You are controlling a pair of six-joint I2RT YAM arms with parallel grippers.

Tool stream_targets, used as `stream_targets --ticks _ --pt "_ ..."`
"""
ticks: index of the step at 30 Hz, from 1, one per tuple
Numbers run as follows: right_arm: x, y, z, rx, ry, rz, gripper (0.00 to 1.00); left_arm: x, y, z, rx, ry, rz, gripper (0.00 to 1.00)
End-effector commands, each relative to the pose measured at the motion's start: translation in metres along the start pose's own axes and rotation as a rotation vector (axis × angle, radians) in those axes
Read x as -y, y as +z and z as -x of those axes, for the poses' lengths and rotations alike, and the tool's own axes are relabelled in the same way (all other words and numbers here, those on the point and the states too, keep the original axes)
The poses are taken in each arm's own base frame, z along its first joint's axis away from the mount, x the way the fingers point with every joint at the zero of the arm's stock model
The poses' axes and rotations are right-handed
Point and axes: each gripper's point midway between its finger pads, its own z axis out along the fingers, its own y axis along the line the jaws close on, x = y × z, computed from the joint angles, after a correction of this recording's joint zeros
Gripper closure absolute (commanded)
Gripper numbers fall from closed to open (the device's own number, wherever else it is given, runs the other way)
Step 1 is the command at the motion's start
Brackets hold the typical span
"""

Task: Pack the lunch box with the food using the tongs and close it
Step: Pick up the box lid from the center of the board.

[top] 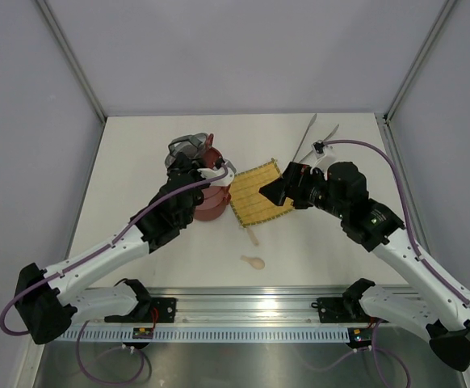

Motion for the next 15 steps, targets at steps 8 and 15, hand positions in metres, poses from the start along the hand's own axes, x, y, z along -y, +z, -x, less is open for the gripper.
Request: stream_targets --ticks 8,15 --pt "-0.003 0.006 0.009 0.029 0.009 0.012 0.00 0.023 -0.020 0.004 0.061 -0.138 -0.143 1.00" --pt "-0.006 0.012 0.010 0.016 0.005 0.019 0.00 0.026 -0.021 0.007 0.048 -0.064 -0.137 1.00"
